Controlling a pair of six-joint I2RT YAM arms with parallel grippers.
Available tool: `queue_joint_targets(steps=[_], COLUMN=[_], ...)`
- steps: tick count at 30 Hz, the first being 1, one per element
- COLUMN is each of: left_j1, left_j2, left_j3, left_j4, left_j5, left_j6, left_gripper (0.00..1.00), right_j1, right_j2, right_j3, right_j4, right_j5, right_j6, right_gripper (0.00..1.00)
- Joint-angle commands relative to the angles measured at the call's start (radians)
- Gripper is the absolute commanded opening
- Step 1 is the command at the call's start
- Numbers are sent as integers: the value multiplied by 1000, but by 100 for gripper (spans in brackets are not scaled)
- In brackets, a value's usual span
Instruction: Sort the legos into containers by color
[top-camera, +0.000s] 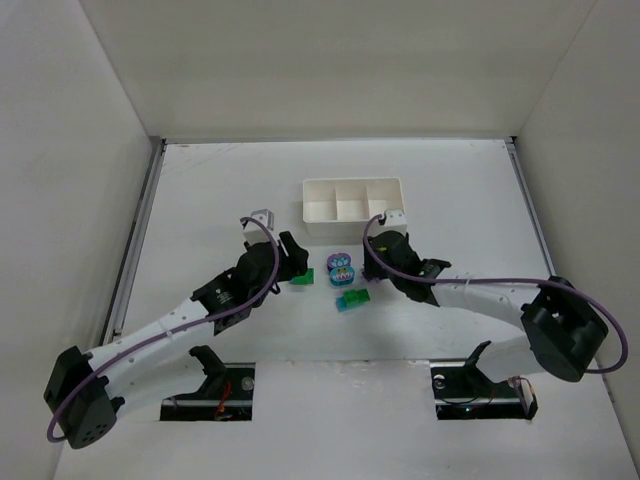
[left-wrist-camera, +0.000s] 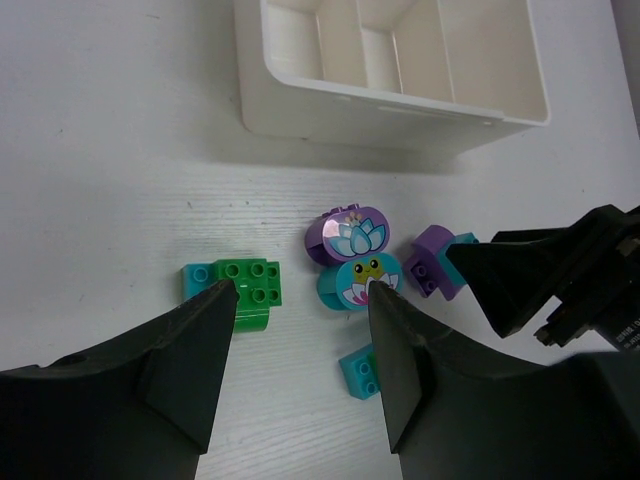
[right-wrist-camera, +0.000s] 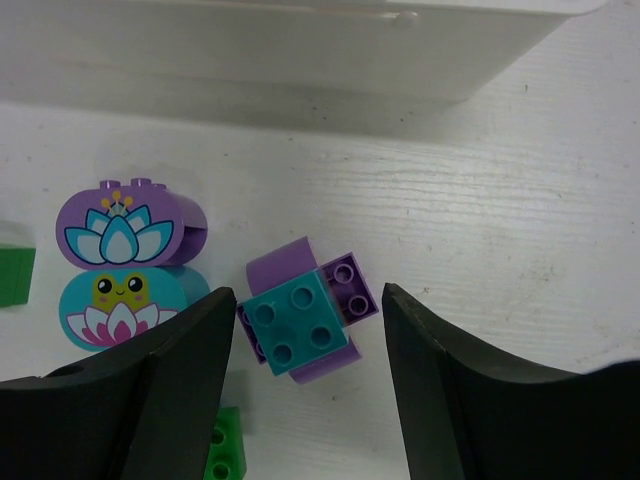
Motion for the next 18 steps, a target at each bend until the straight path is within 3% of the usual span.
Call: queue_joint_targets(steps=[1, 9, 18], left_j1=[6, 28, 46], left_j2=[6, 25, 18], left_j3=[-23, -23, -40], left_j4=[69, 83, 95], left_j5=[20, 49, 71], left_j6=[-16, -23, -33], left_gripper=[53, 53, 54], right_j1=[1, 1, 1], right_j2=[4, 30, 50], right_j3=[38, 33, 33], right_j4=[56, 65, 40], right_j5=[-33, -63, -33], right_j6=[-27, -17, -20], right_gripper=[65, 55, 64])
